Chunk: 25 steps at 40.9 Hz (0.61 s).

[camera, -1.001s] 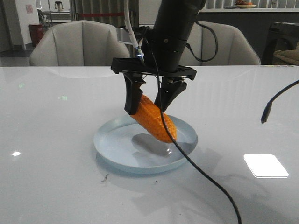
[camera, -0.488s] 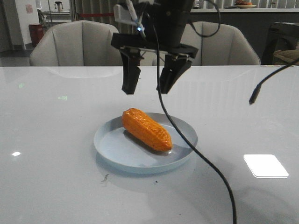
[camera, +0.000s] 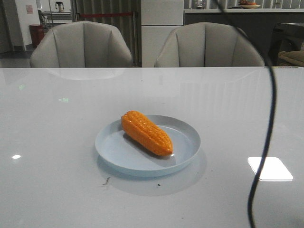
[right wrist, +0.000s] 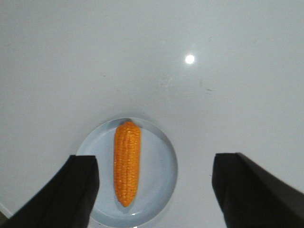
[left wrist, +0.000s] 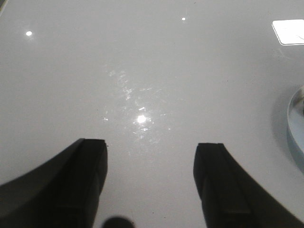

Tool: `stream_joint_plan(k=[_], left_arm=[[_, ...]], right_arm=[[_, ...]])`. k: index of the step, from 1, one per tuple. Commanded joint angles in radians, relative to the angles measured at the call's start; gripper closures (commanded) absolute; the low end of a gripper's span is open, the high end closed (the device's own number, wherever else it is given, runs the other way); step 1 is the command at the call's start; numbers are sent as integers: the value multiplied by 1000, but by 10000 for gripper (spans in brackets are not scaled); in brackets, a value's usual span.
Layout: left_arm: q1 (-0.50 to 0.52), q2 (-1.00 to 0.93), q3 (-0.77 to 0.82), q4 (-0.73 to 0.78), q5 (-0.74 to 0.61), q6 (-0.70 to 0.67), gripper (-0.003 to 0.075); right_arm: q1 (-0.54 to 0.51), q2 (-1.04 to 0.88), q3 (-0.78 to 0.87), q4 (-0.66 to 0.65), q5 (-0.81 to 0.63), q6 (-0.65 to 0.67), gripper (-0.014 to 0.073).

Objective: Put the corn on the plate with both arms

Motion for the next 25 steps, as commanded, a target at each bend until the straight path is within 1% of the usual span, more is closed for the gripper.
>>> stream_joint_plan(k=[1, 5, 11, 14, 17, 22, 25], left_arm=[[3, -10, -28, 6, -75, -11, 267], [3, -10, -28, 6, -75, -11, 267], [3, -10, -28, 6, -77, -11, 267], [3, -10, -28, 6, -81, -11, 267], [3, -10, -28, 6, -85, -11, 267], [3, -10, -28, 6, -104, -11, 267], [3, -10, -28, 6, -125, -11, 267]], right_arm=[[-70, -109, -11, -13, -1, -6, -1], [-155, -171, 44, -13, 13, -4, -1], [-270, -292, 216, -14, -66, -4, -1], [-320, -364, 335, -14, -130, -4, -1], [-361, -454, 488, -14, -211, -4, -1], [-404, -604, 734, -14, -334, -5, -1], [-414, -693, 867, -14, -383, -5, -1]])
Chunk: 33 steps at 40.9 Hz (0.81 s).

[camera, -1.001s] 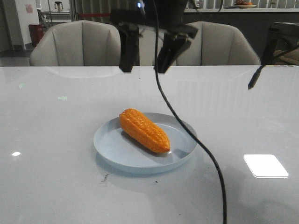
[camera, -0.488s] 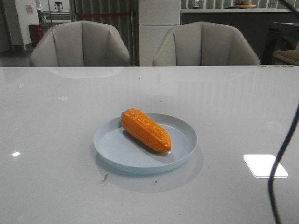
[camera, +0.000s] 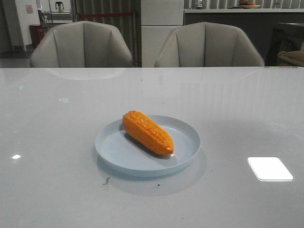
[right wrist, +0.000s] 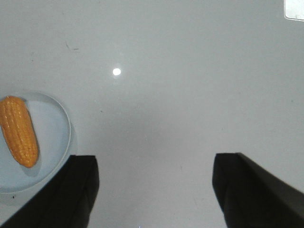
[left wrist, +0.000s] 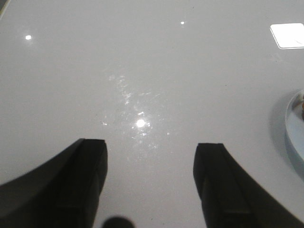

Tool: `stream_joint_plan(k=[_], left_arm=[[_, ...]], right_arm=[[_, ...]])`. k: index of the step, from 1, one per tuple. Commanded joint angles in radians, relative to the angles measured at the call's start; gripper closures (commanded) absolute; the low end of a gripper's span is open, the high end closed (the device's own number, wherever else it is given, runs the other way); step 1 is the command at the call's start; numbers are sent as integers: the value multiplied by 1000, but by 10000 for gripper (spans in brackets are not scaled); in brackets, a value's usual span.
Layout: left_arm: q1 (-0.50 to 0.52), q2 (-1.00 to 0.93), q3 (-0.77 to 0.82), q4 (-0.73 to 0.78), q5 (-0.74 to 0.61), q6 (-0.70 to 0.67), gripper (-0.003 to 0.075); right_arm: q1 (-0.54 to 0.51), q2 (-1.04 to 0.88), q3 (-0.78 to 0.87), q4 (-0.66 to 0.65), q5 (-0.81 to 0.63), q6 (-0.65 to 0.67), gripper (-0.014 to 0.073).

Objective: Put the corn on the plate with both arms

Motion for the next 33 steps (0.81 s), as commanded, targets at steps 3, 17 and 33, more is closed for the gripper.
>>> stream_joint_plan(k=[3, 17, 33], left_arm=[[3, -10, -28, 8, -124, -11, 267], [3, -10, -28, 25, -155, -11, 267], [3, -10, -28, 29, -155, -11, 267]], right_arm=[[-21, -200, 219, 7, -155, -6, -1], [-21, -558, 562, 7, -172, -2, -1], [-21, -603, 574, 7, -204, -2, 67]])
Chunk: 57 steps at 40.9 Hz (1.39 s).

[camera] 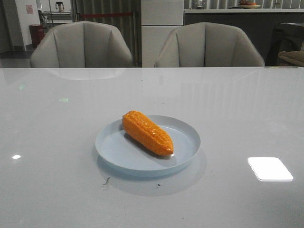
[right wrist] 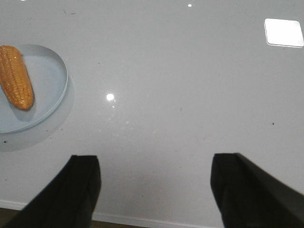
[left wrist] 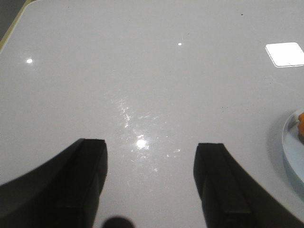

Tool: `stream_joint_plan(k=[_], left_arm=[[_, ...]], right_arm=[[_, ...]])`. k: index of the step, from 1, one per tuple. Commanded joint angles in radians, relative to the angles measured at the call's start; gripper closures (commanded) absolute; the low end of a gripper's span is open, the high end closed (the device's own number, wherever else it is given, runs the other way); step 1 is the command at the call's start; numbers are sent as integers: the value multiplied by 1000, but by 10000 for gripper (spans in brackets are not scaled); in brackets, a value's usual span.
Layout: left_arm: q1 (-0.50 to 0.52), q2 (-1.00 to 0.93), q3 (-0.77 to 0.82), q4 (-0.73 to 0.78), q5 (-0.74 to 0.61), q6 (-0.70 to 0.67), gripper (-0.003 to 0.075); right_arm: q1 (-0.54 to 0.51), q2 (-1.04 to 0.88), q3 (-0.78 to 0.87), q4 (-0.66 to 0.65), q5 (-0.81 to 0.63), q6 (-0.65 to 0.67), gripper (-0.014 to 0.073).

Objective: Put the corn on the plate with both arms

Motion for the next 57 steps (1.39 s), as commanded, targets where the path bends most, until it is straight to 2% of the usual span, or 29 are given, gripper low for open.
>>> stream_joint_plan(k=[1, 10, 16, 40, 44, 48, 53, 57], left_arm=[[3, -10, -28, 11, -81, -11, 267], [3, -10, -28, 11, -81, -11, 267], [3, -10, -28, 11, -81, -11, 267], [3, -10, -28, 11, -81, -11, 267], [3, -10, -28, 11, -81, -11, 267], [3, -10, -28, 11, -81, -11, 267], [3, -10, -28, 11, -81, -11, 267], [3, -10, -28, 11, -81, -11, 267]], right_arm=[[-8, 1, -25, 7, -77, -2, 91], [-8, 1, -25, 8, -77, -2, 405], [-8, 1, -25, 8, -77, -2, 544], [-8, 1, -25, 9, -58, -2, 539], [-8, 1, -25, -26, -83, -2, 539], [-7, -10, 1, 46, -110, -2, 539], [-7, -91, 84, 61, -243, -2, 539], [-7, -210, 210, 61, -446, -2, 539]])
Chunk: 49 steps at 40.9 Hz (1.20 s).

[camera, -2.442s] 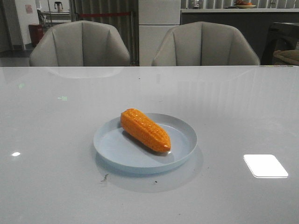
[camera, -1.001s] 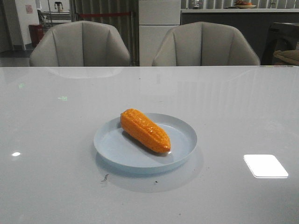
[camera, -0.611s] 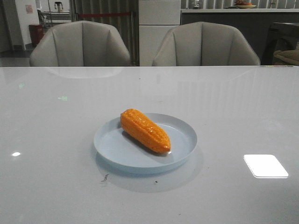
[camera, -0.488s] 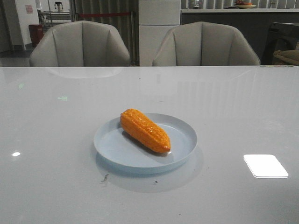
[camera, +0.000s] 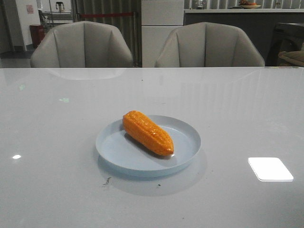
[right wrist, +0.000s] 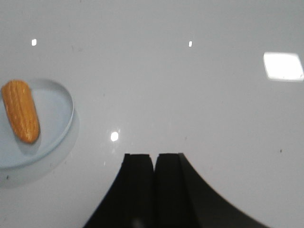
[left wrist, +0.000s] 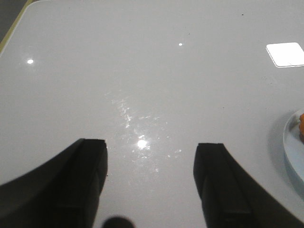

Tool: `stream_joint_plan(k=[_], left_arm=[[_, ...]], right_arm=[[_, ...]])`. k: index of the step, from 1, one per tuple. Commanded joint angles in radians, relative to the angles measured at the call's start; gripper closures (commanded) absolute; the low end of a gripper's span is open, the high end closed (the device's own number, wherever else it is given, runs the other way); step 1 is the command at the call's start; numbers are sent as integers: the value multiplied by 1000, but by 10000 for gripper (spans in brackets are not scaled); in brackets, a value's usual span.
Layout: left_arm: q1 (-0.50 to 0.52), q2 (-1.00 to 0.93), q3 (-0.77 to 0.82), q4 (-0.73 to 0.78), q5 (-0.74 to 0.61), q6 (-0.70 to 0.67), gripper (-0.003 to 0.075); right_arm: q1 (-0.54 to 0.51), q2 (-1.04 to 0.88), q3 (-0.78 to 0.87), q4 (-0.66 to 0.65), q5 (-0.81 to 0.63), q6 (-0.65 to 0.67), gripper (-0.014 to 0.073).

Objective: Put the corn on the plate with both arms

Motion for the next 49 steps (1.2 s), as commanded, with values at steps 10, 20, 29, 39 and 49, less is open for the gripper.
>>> stream_joint_plan(k=[10, 20, 29, 39, 49], left_arm=[[3, -10, -28, 8, -81, -11, 267], [3, -6, -28, 8, -79, -11, 267], [3, -6, -28, 8, -81, -11, 267], [3, -6, -28, 8, -81, -11, 267], [3, -6, -28, 8, -81, -11, 267]], right_arm=[[-3, -409, 325, 16, -573, -4, 539], [60, -439, 444, -10, -633, -4, 539], [170, -437, 516, -60, -641, -4, 539], [132, -437, 516, -66, -457, -4, 539], [132, -437, 516, -66, -413, -4, 539]])
